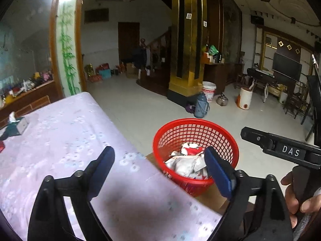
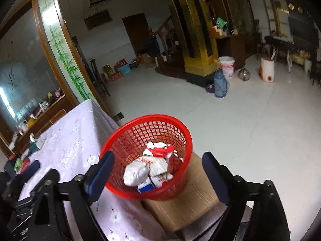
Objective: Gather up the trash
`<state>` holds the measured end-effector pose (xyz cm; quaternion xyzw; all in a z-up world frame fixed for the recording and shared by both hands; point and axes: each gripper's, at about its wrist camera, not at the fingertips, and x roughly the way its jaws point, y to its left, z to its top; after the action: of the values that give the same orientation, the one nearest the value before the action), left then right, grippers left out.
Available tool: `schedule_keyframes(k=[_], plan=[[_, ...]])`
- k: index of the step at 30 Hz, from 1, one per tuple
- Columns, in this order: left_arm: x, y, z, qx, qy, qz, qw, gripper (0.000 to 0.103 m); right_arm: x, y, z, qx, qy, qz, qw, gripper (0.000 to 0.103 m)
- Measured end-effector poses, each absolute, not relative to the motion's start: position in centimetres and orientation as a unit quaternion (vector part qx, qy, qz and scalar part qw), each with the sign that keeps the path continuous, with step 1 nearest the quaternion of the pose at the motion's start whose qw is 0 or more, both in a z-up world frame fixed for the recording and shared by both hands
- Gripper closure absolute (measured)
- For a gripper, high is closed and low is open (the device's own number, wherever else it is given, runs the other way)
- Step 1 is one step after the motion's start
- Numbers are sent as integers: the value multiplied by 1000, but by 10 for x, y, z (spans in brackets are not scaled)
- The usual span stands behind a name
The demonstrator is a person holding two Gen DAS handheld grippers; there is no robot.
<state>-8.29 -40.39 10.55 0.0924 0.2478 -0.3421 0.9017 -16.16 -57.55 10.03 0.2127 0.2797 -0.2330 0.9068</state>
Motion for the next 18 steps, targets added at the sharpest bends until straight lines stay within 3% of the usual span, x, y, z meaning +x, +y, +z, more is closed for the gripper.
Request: schedule_keyframes(k=[9, 18], plan=[[-122, -341, 93, 140, 232, -282, 920, 4, -197, -508, 90, 137, 285, -302, 899, 1], [-151, -267, 64, 148, 238, -186, 942, 2, -196, -468, 84, 105, 287, -286, 908, 1]])
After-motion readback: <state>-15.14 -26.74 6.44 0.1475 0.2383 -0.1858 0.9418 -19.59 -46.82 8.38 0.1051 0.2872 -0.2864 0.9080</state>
